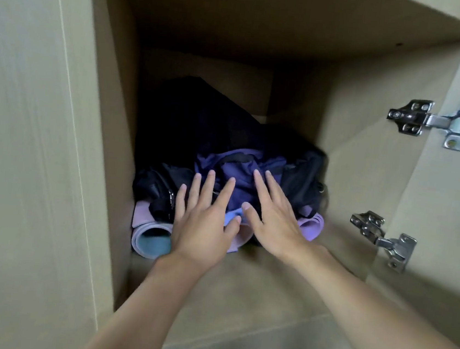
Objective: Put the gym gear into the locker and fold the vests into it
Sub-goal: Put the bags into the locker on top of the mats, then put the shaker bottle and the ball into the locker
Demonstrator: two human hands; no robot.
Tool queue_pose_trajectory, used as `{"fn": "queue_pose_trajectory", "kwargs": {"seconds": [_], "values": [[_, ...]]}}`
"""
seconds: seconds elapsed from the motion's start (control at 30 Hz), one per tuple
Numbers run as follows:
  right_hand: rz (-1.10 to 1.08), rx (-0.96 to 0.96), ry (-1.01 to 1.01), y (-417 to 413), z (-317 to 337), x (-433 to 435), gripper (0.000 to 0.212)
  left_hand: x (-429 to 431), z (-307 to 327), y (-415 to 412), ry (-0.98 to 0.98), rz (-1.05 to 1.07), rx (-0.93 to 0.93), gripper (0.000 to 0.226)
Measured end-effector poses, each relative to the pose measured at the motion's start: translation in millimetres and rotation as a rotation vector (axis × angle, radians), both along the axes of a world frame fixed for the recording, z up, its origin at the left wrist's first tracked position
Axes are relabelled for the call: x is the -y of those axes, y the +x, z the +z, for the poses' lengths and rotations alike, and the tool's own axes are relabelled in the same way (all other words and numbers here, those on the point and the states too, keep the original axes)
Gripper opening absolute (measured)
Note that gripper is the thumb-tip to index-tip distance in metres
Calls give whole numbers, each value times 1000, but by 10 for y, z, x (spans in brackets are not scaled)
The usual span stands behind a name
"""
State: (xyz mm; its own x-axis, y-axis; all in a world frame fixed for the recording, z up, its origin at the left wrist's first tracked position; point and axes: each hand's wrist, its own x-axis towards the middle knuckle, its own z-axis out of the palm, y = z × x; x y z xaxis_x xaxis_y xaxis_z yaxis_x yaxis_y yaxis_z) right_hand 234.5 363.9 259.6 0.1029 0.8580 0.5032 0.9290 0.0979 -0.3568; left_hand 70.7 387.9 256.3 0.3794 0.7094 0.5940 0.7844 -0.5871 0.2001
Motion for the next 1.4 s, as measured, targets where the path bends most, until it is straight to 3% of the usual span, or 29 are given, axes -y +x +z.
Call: {"fn": "queue_pose_trajectory", "kwargs": {"seconds": [0.33,0.5,0.6,0.77,0.93,1.2,1.4], "values": [[-104,-76,40,-73,-373,1259,63,850,-110,29,-200,-359,64,52],[-189,-227,-18,-171,-908,2093,56,1384,-575,-5,-299,-576,-74,36],[-247,-256,-85,-199,-1336,2501,55,1632,-963,-52,-338,-642,-292,29],[-295,-355,-343,-228,-2056,3059,55,1891,-1713,-133,-553,-565,-536,36],[-382,-402,-566,-201,-2736,3369,50,1957,-2447,-94,-576,-565,-636,38],[-415,-565,-544,69,-3403,3048,47,1683,-3197,342,-508,-537,-658,67],[-426,-669,-597,349,-3561,2711,51,1518,-3542,553,-589,-452,-783,99]]}}
